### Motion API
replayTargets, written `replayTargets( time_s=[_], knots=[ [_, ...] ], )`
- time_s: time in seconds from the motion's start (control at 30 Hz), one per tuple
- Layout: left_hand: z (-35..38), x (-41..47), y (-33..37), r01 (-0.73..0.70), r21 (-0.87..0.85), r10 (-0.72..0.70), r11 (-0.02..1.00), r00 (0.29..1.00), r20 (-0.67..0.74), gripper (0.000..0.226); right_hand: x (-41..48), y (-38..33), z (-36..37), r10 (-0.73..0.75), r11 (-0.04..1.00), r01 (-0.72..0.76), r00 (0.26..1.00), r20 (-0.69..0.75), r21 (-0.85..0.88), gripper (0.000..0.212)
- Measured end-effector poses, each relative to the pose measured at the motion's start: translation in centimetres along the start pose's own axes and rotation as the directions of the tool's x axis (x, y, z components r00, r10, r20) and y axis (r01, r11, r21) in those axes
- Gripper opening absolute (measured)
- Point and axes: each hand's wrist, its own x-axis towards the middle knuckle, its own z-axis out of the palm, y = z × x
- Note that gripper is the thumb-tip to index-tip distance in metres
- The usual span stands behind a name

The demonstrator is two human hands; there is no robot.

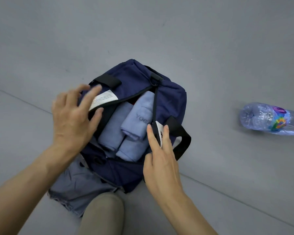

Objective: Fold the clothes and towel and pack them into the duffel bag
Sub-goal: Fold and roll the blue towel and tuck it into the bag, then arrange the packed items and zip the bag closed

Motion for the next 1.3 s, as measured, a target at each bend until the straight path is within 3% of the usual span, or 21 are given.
replayTargets(
  time_s=[0.03,0.1,0.2,0.3,0.47,0.57,0.63,0.73,0.9,1.1,1.23,1.3],
  knots=[
    [0.0,0.3,-0.7,0.104,0.025,-0.107,0.994,0.986,0.128,0.067,0.1,-0.1,0.1,0.018,1.000,-0.018,1.000,-0.001,0.016,0.083],
    [0.2,0.7,-1.4,0.305,0.047,-0.299,0.951,0.871,0.391,0.073,0.4,-0.1,0.2,0.033,0.997,-0.032,0.999,-0.017,0.072,0.089],
    [0.4,1.1,-0.1,0.573,-0.205,-0.355,0.794,0.710,0.608,0.056,1.0,0.0,-0.6,0.013,0.989,-0.001,0.997,-0.080,0.145,0.090],
    [-0.7,2.5,4.1,0.683,-0.378,-0.365,0.625,0.684,0.631,0.045,1.6,0.3,-2.4,-0.007,0.986,0.033,0.988,-0.153,0.163,0.085],
    [-2.8,5.3,8.1,0.736,-0.491,-0.374,0.466,0.667,0.644,0.039,2.6,2.0,-7.7,0.004,0.991,0.030,0.968,-0.253,0.133,0.080],
    [-4.3,7.0,9.8,0.780,-0.588,-0.309,0.214,0.625,0.717,0.044,2.8,2.8,-11.2,0.002,0.995,0.026,0.960,-0.281,0.097,0.079],
    [-4.9,7.6,11.1,0.767,-0.623,-0.274,0.157,0.640,0.718,0.037,2.7,3.2,-12.9,0.001,0.999,0.013,0.968,-0.253,0.052,0.081],
    [-5.2,8.1,12.2,0.765,-0.625,-0.232,0.157,0.644,0.729,0.049,2.8,3.7,-15.1,-0.024,1.000,0.028,0.964,-0.266,0.014,0.082],
    [-5.9,9.3,13.8,0.723,-0.668,-0.180,0.176,0.691,0.700,0.037,4.9,4.4,-21.2,-0.055,0.994,0.012,0.914,-0.402,-0.109,0.079],
    [-2.2,8.1,15.8,0.664,-0.513,-0.156,0.544,0.681,0.716,0.043,7.2,7.2,-21.0,-0.021,0.999,0.006,0.957,-0.288,-0.052,0.076],
    [-0.6,7.0,17.6,0.619,-0.533,-0.114,0.577,0.707,0.698,0.035,7.3,9.4,-19.2,-0.061,0.997,0.071,0.973,-0.224,0.035,0.073],
    [0.0,6.3,17.9,0.570,-0.566,-0.021,0.596,0.716,0.698,0.046,6.7,10.1,-18.1,-0.146,0.988,0.152,0.972,-0.184,0.022,0.070]
  ],
)
